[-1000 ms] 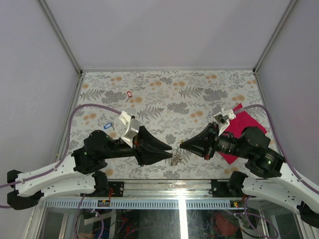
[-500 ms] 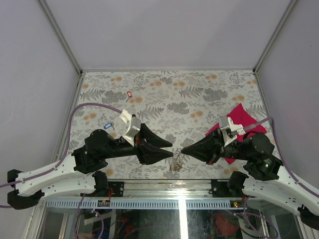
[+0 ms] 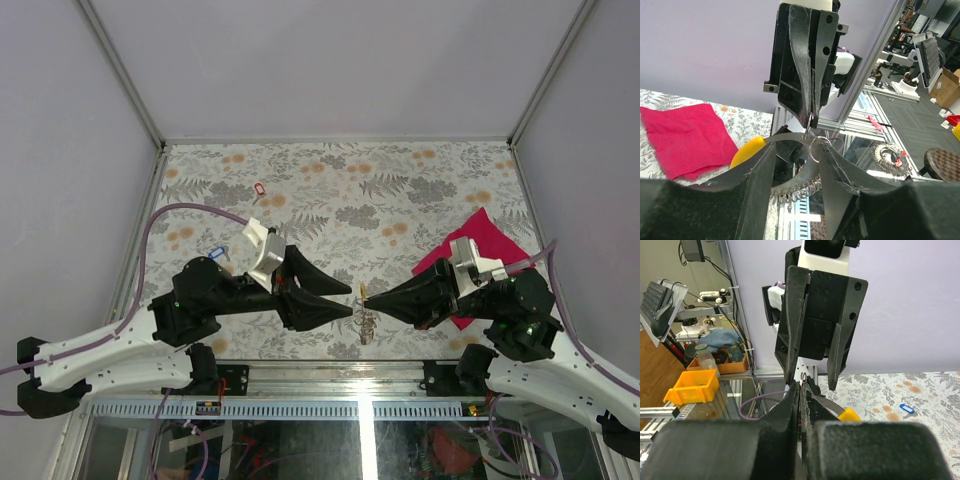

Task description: Put the keys on the keyring

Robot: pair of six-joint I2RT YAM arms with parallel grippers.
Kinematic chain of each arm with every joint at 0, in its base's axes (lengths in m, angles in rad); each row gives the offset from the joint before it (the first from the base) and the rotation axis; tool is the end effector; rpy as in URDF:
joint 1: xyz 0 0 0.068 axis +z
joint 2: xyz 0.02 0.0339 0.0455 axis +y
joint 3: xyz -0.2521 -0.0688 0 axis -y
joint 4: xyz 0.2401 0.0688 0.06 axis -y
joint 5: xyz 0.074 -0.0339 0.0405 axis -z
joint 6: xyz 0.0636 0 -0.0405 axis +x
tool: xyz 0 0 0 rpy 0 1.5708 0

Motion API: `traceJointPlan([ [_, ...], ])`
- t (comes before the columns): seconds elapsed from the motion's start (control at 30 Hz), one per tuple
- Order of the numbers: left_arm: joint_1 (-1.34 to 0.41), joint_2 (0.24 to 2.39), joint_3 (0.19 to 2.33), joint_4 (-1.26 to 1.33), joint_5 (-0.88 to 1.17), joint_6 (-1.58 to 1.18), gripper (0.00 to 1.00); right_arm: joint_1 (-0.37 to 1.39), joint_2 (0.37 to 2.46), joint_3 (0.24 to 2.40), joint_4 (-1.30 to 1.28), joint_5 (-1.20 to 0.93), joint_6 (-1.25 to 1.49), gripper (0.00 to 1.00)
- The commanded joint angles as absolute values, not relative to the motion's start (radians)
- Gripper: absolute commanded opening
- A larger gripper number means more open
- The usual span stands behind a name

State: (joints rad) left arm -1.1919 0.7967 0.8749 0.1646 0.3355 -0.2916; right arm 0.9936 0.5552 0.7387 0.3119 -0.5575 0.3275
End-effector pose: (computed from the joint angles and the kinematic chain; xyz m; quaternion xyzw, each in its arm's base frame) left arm 0.0577 -0.2015 0.4046 0.3828 0.4899 -0.6004 0.5030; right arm 0.0501 0.1386 0.4100 -0.3843 0.3881 0.6179 0.5656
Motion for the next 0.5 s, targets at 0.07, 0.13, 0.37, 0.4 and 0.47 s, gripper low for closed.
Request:
traceJointPlan([
  [0.07, -1.200, 0.817, 0.925, 0.253, 0.363, -0.296, 0.41, 0.989, 0.583, 0.761, 0.411, -0.589, 0.330, 0.00],
  [0.13, -1.200, 0.820, 0.928, 0.259, 0.371, -0.297, 0.40, 0.990, 0.584, 0.761, 0.413, -0.588, 0.332, 0.00],
  [0.37, -1.199, 0.828, 0.924, 0.264, 0.384, -0.301, 0.30, 0.990, 0.589, 0.764, 0.417, -0.578, 0.333, 0.00],
  [0.4, -1.200, 0.829, 0.922, 0.262, 0.383, -0.301, 0.27, 0.990, 0.589, 0.764, 0.418, -0.578, 0.334, 0.00],
  [0.47, -1.199, 0.830, 0.920, 0.261, 0.381, -0.301, 0.24, 0.990, 0.589, 0.764, 0.419, -0.578, 0.335, 0.00],
])
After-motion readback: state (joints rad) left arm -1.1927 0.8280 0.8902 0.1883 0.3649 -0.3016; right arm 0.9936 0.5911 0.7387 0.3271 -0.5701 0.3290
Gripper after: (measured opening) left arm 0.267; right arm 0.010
